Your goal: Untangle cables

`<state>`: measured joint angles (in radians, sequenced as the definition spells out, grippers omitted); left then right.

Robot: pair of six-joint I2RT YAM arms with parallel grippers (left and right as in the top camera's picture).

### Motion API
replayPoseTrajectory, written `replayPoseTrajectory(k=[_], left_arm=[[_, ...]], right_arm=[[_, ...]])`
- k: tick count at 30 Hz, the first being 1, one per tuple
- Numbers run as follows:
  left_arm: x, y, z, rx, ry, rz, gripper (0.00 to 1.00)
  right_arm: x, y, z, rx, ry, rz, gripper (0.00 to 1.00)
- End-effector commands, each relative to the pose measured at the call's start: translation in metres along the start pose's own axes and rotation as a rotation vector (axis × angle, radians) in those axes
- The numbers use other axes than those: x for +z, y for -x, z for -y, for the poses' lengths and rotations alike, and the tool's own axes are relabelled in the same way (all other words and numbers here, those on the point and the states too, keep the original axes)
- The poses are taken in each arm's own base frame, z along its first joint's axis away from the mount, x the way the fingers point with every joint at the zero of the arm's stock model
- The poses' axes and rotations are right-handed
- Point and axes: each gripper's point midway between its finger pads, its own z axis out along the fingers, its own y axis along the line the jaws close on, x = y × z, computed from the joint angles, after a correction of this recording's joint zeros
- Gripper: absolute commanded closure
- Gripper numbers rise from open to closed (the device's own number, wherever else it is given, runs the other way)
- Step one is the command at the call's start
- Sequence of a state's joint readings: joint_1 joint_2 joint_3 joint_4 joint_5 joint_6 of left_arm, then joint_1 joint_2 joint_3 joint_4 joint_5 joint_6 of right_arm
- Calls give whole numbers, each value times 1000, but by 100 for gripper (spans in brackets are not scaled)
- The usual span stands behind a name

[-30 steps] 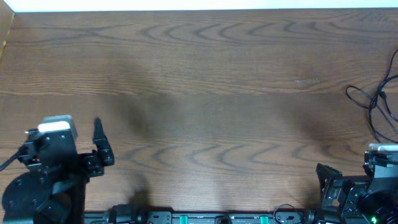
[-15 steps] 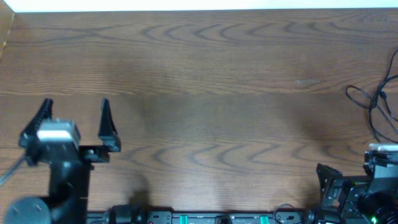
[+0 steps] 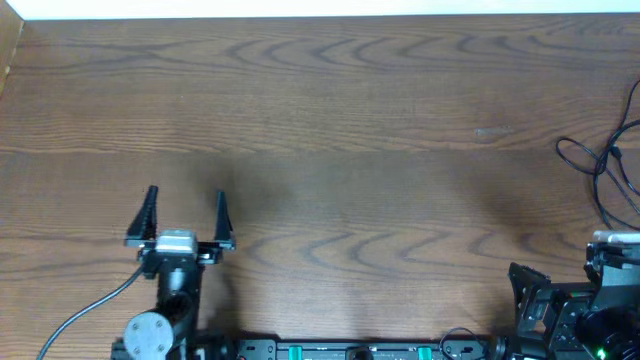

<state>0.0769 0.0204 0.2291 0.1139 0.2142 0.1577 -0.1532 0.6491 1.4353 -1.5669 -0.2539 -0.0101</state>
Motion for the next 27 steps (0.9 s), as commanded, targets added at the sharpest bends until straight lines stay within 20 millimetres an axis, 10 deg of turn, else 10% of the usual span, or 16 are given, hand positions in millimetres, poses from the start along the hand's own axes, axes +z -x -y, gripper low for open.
replayPoseTrajectory(k=[1, 15, 21, 27], left_arm=[[3, -33, 5, 6, -13, 9, 7], [1, -95, -8, 152, 66, -168, 6], [-15, -151, -7, 89, 68, -405, 7], [-16, -152, -13, 89, 104, -410, 6]], right_arm=[[0, 1, 1, 7, -5, -1, 1], [0, 1, 1, 7, -5, -1, 1], [0, 1, 1, 7, -5, -1, 1], [0, 1, 1, 7, -5, -1, 1]])
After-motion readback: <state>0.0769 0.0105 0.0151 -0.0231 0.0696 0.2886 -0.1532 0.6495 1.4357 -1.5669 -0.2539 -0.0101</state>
